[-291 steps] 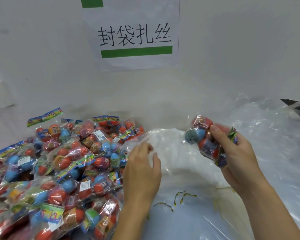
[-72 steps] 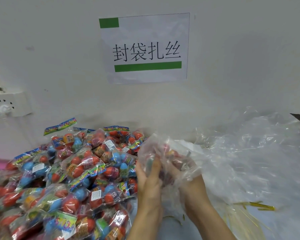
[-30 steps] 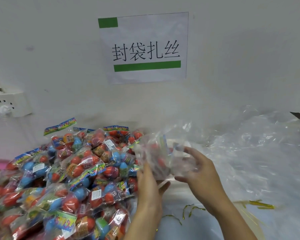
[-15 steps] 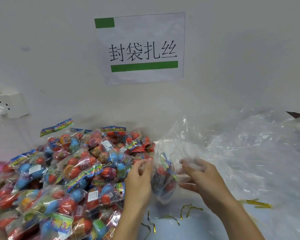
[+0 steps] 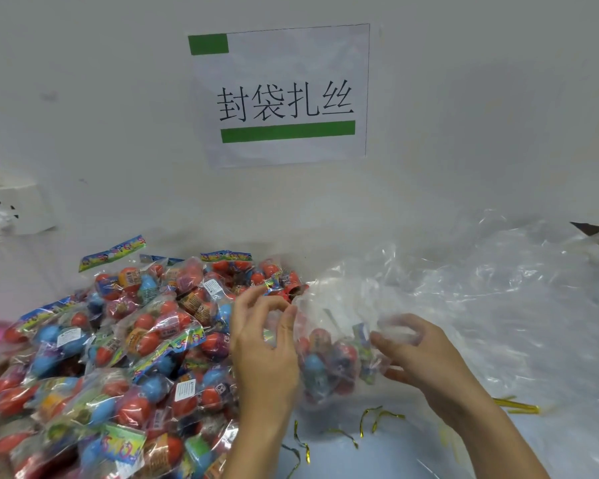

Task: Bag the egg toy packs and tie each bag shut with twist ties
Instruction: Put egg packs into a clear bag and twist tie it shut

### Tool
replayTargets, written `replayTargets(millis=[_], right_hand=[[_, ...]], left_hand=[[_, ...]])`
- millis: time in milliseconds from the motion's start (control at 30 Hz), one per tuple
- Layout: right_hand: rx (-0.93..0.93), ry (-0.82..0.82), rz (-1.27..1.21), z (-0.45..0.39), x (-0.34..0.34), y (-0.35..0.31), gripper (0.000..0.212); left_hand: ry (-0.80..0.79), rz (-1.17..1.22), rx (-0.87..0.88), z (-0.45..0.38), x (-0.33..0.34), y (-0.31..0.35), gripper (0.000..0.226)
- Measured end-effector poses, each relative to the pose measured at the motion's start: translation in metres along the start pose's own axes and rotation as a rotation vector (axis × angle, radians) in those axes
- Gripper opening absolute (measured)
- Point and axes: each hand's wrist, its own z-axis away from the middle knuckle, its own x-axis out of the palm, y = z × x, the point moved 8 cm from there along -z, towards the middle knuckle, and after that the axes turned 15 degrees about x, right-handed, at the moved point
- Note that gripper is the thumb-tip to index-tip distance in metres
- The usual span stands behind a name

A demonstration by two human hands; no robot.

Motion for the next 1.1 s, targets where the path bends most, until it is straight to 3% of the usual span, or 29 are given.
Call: replayTargets(millis=[100,267,367,467,500,633,867,1033,1100], right_hand=[[-0.067,-0.024,0.020,0.005,-0.002,-0.008,0.021],[-0.190,0.011,-0.060,0.011,-0.005,-0.021,0.012],[-0.184,0.000,-0.081,0.010,-0.004,-0.019,0.011],[-0.206,-0.053,-0.099,0.013,0.002,-0.022,0.010],[-0.216,-0.056,-0.100,0.013,0.002,-0.024,0.010],[-0.238,0.055,-0.104,0.013,-0.006,-0.025,0.016],[-0.223,0.076,-0.117,0.012,-0.009,-0.024,0.020],[-0.227,0.049,-0.031,0.015,-0.011,-0.028,0.059],[-0.245,0.021,-0.032,0.017,-0.013,-0.032,0.064]], left_hand=[[-0.106,-0.005,-0.025,0.002,0.008,-0.003,0.013],[-0.099,0.068,-0.123,0.005,0.005,-0.015,0.017],[-0.281,0.088,-0.241,0.012,0.018,-0.029,0.020],[-0.411,0.013,-0.141,0.011,0.027,-0.022,0.016],[-0.401,0.009,-0.090,0.009,0.027,-0.017,0.006],[-0.227,-0.001,0.032,-0.001,0.013,-0.008,0.019],[-0.216,0.009,0.057,0.000,0.013,0.000,0.016],[-0.245,-0.017,0.069,0.000,0.012,-0.002,0.019],[-0.263,0.000,0.051,-0.001,0.013,-0.005,0.020]])
